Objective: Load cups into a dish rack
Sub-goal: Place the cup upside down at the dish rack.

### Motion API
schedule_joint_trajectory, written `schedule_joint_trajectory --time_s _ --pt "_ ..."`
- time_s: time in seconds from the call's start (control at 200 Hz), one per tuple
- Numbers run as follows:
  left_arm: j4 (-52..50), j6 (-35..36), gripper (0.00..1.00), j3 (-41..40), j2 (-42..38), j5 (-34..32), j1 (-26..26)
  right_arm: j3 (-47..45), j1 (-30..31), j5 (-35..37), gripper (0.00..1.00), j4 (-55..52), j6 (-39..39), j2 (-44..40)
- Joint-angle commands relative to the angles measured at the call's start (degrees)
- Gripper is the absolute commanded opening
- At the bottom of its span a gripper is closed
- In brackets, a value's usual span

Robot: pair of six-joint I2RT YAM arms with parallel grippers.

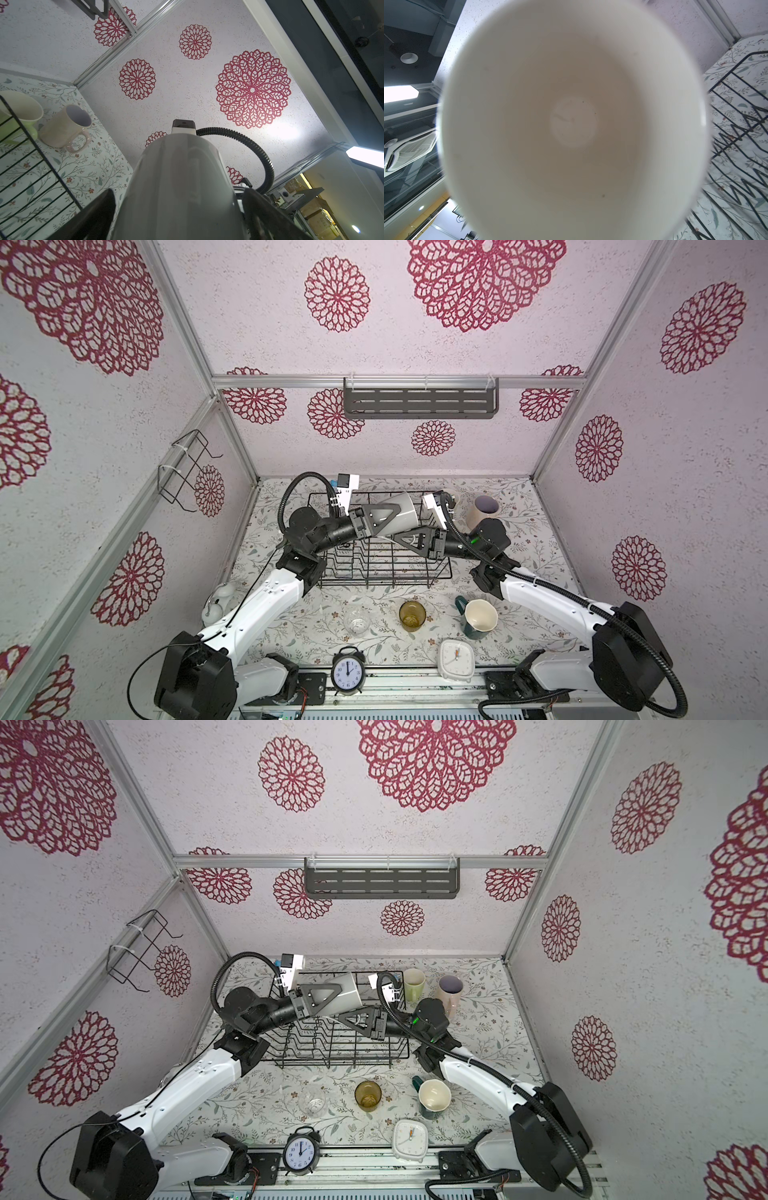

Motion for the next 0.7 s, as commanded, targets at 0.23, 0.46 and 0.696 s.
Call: schedule_joint_trajectory --time_s 0.23,0.46,0.696 --pt "3.29 -2.86 0.95 -1.39 -0.50 3.40 0.15 6.87 0.10 -2.18 0.00 -5.73 -8.32 -1.19" --pt "-3.77 1.97 0.80 -0.86 -3.10 2.31 0.21 6.30 0.02 -2.33 0.00 -5.38 -6.71 -0.61" --pt "-1.10 1.33 0.73 -1.32 -3.47 2.60 0.25 6.44 -0.26 -1.61 0.02 -6.00 -6.66 -0.32"
